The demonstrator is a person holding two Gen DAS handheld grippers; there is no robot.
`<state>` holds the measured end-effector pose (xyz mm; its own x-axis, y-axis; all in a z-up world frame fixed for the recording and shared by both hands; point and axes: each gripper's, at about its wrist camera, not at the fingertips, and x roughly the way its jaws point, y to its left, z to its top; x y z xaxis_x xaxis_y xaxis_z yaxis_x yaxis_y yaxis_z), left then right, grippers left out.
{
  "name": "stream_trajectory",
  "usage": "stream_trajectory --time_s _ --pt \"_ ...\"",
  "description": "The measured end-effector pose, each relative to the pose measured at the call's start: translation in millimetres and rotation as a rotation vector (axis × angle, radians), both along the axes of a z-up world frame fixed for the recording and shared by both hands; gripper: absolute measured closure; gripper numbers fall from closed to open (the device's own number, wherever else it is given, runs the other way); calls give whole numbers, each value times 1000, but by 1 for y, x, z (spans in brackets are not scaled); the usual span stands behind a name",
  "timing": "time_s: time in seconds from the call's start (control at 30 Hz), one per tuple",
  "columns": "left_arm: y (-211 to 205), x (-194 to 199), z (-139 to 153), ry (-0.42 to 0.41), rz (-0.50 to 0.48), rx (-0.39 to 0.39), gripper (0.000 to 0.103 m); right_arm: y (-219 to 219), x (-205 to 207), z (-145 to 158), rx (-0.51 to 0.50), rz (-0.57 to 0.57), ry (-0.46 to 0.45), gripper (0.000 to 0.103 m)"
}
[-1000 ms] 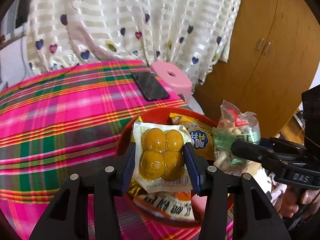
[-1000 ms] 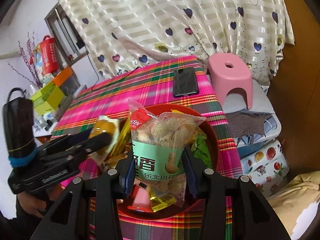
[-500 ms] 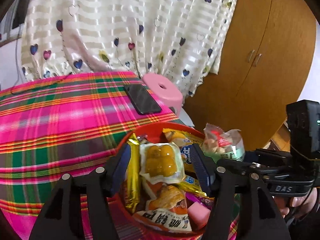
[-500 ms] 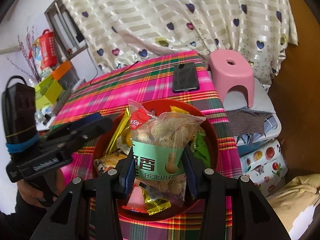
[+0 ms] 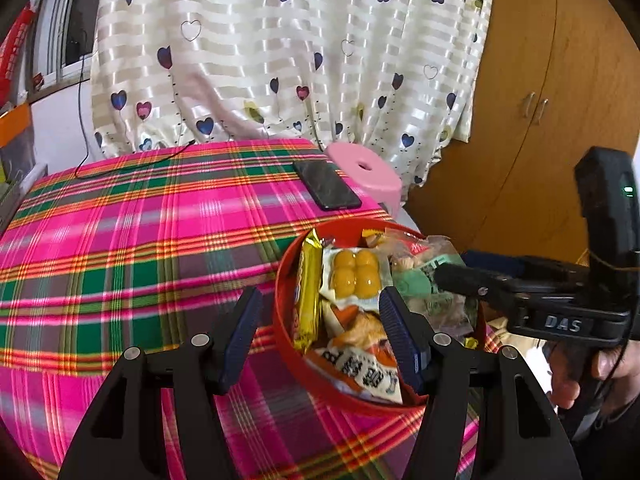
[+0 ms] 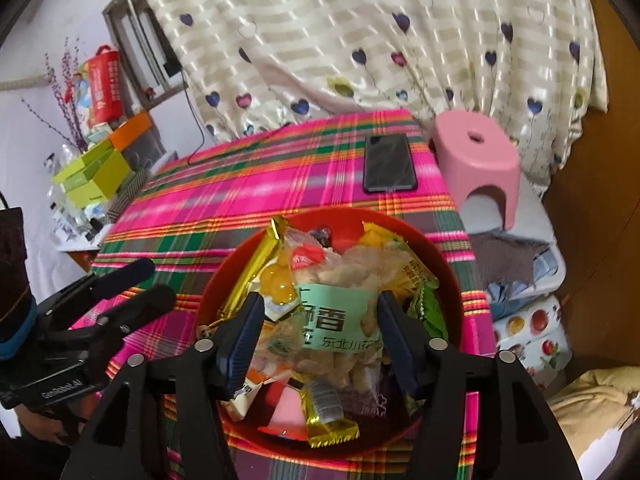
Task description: Organize snacks
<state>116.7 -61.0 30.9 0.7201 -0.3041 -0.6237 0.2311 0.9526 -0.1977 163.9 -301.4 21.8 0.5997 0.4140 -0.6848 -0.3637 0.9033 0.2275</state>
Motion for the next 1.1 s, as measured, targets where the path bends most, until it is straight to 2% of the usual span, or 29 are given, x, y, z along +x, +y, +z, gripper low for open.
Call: stream_trajectory --time_s 0.27,0.47,1.1 --pt "1 -26 4 11 5 -18 41 3 -40 12 -42 7 -58 42" --pt "-3 -47 4 -4 20 21 41 5 -65 12 -53 11 -74 42" --pt "-27 -74 -19 56 5 93 41 11 -112 -16 -114 -9 -64 40"
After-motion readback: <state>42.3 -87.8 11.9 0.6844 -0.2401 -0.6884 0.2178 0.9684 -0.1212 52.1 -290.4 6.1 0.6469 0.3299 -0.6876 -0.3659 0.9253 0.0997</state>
